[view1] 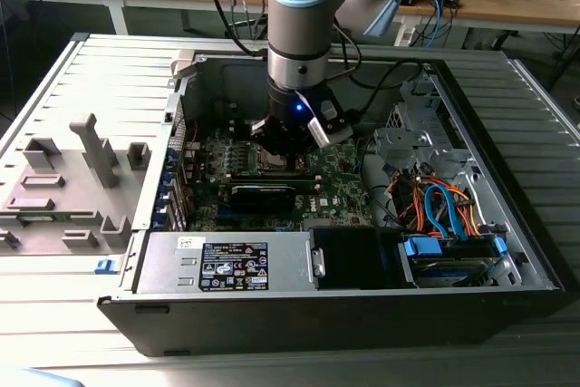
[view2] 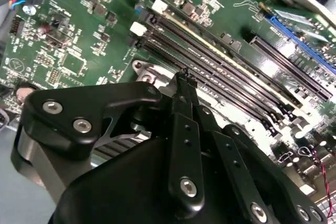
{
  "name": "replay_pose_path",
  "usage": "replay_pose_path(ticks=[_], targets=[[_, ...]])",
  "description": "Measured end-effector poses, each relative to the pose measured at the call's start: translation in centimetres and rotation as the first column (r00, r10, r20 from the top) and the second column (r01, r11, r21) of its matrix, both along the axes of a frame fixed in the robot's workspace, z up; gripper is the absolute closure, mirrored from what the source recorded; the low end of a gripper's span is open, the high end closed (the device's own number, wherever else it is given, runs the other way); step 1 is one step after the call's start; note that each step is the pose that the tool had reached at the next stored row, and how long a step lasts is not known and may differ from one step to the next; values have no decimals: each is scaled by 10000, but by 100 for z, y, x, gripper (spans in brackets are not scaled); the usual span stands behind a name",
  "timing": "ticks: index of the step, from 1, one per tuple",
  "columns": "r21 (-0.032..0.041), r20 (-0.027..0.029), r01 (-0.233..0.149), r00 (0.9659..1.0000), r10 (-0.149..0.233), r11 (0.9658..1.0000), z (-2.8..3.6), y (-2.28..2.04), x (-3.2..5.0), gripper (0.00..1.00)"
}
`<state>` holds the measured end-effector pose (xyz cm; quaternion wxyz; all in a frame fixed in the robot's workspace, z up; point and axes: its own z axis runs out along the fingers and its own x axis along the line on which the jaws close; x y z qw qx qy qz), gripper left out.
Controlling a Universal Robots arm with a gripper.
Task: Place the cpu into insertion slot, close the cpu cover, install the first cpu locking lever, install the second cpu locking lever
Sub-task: 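Install the second cpu locking lever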
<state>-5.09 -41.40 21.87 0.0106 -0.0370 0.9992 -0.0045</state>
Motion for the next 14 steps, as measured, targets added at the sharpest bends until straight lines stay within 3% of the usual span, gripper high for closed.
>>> replay_pose_path(ticks=[5, 11, 12, 14], targets=[[60, -1, 0, 10000, 0, 10000, -38, -16, -176, 89], [121, 2, 0, 10000, 0, 9999, -46, -68, -292, 89], [164, 2, 0, 10000, 0, 9999, -46, -73, -308, 89], [322, 3, 0, 10000, 0, 9995, -45, -88, -351, 89]])
